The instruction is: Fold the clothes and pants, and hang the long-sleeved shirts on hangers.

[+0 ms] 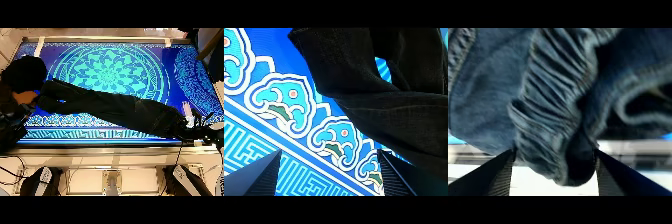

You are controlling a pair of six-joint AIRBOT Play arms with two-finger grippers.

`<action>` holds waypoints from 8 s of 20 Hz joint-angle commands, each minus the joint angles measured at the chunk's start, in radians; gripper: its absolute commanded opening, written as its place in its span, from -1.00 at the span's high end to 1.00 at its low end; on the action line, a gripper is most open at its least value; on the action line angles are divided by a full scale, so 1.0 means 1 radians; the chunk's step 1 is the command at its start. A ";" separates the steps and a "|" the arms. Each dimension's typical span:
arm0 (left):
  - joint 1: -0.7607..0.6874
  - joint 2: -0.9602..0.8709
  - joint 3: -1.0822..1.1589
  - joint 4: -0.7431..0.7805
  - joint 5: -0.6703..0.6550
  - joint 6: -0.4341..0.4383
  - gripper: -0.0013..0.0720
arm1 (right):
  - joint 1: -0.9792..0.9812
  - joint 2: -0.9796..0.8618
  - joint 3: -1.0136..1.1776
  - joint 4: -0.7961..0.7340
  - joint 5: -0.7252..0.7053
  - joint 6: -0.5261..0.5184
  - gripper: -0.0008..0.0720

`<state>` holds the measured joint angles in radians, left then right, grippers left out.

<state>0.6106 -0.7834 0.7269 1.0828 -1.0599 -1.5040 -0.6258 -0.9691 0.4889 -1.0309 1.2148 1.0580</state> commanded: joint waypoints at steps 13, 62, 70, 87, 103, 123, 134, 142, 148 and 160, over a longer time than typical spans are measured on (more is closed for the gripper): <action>0.002 -0.236 0.000 -0.155 0.152 0.048 -0.95 | 0.001 -0.020 0.498 0.306 0.308 -0.006 0.82; -0.443 -1.272 1.351 0.092 0.525 -0.060 0.92 | 0.120 -0.623 1.100 0.089 -0.316 0.398 0.82; -0.348 -1.106 1.349 0.146 0.162 -0.060 -0.65 | 0.138 -0.658 1.127 0.117 -0.259 0.365 -0.62; -0.412 -0.114 -0.319 -0.422 0.671 -0.030 -0.25 | -0.240 -0.059 0.521 0.201 0.024 -0.006 -0.61; -0.501 -0.626 0.006 -0.482 0.754 0.004 0.14 | -0.241 -0.048 0.521 0.217 0.103 -0.028 -0.55; -0.503 -0.593 0.090 -0.473 0.621 0.189 0.92 | -0.162 -0.391 0.180 0.590 -0.439 -0.135 -0.59; -0.499 -0.591 0.091 -0.407 0.622 0.189 0.92 | -0.001 -0.577 0.378 0.590 -0.534 -0.080 0.81; -0.388 -0.189 0.092 0.069 0.247 -0.023 0.92 | -0.285 -0.241 0.417 0.204 -0.050 -0.023 0.83; -0.416 0.105 -0.138 0.338 0.018 -0.240 0.92 | -0.543 -0.101 0.293 0.022 0.062 -0.066 0.83; -0.406 0.184 -0.115 0.403 0.050 -0.251 -0.97 | -0.565 -0.100 0.426 -0.245 0.070 0.111 -0.65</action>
<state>0.1993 -0.6044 0.4881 1.4372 -1.0306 -1.7512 -1.1881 -1.0710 0.7906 -1.2564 1.2346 1.1072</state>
